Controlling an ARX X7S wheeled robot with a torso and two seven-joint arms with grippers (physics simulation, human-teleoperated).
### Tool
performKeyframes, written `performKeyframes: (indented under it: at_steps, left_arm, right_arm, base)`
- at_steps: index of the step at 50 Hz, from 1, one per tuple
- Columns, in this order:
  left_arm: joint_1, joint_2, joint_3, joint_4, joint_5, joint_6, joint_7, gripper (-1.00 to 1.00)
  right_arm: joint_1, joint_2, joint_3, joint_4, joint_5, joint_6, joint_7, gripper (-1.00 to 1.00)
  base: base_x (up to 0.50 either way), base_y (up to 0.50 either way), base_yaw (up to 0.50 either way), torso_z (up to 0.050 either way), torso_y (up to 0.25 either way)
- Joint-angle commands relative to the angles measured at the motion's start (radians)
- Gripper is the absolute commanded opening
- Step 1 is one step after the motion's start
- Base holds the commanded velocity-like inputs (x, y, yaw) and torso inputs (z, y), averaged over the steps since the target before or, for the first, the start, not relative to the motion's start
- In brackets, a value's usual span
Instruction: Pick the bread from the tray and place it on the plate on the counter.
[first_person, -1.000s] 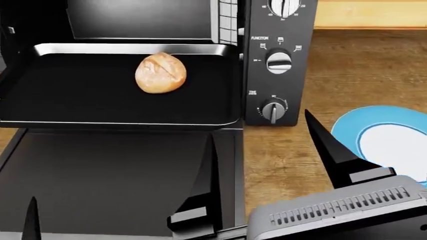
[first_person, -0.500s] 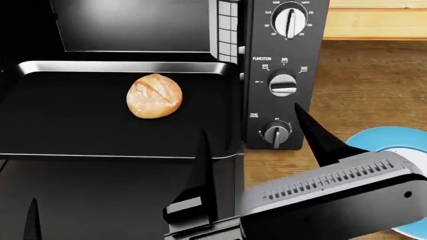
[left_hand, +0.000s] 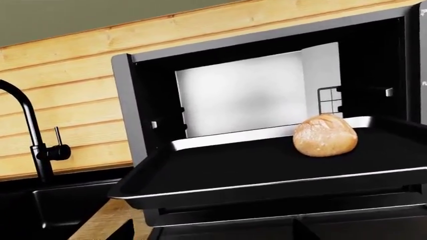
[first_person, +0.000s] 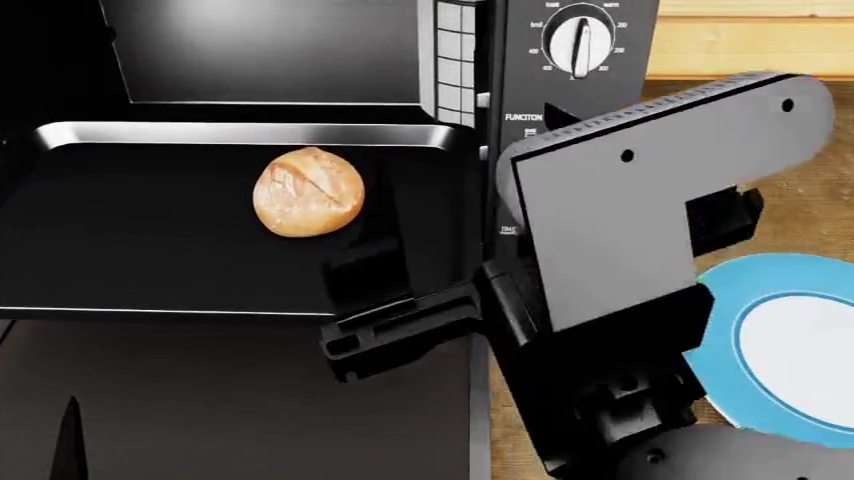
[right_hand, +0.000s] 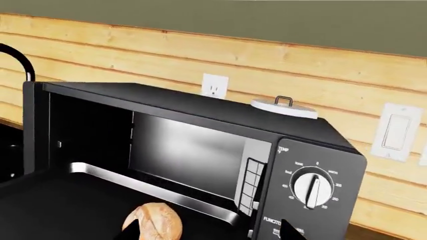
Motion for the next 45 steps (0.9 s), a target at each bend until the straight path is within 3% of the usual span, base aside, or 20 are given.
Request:
performKeyframes:
  at_steps: [1, 22, 45]
  left_arm:
    - [-0.006, 0.029, -0.028, 0.000, 0.034, 0.004, 0.029, 1.00]
    - [0.008, 0.029, -0.033, 0.000, 0.052, 0.012, 0.025, 1.00]
    - [0.016, 0.029, -0.031, 0.000, 0.054, 0.010, 0.029, 1.00]
  right_arm:
    - [0.046, -0.073, 0.008, 0.184, 0.009, 0.020, -0.163, 1.00]
    - [0.136, -0.210, -0.048, 0.318, 0.054, 0.100, -0.235, 1.00]
    - [0.272, -0.288, -0.065, 0.460, 0.116, 0.192, -0.287, 1.00]
  base:
    - [0.00, 0.00, 0.00, 0.000, 0.000]
    - [0.00, 0.00, 0.00, 0.000, 0.000]
    - [0.00, 0.00, 0.00, 0.000, 0.000]
